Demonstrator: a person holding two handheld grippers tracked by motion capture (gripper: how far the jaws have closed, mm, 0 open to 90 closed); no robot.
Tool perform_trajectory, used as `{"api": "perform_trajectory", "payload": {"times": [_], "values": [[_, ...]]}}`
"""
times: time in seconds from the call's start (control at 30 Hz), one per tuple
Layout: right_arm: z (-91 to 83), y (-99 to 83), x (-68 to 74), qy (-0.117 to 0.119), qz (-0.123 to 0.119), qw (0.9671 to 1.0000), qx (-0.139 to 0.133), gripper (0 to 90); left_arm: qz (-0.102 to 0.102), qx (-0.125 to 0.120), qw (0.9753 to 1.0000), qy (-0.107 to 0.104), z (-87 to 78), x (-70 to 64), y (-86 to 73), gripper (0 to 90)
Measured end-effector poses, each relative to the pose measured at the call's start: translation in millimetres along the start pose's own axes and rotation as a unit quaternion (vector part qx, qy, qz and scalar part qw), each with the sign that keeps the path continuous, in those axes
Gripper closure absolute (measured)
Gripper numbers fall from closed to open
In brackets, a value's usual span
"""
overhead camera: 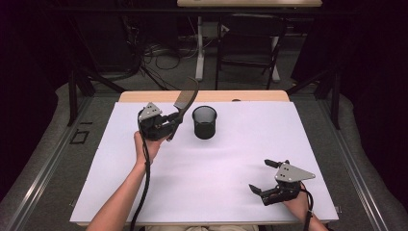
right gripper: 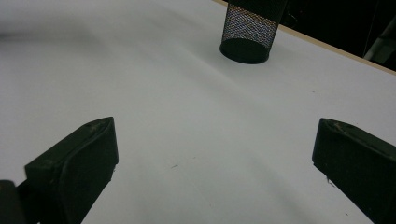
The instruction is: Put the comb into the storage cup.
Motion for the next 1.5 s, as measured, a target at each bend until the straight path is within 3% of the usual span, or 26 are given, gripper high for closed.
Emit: {"api": "perform_trajectory", "payload": {"times": [1.5], "values": [[-0.3, -0.2, -0.3, 0.001, 0.002, 1.0000, 0.001, 0.0, -0.004, -0.041, 0.9991, -0.010, 28.1, -3.1, 21.7, 72.2]]}}
Point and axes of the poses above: each handheld gripper's, and its own axes: z roughly forward along the jaws, y roughly out of its top, x roughly to its left, the point moved 1 cm from there along z, roughly forward along the jaws, and after that the axes turned 11 degrees about -y, right-handed, at the moved point
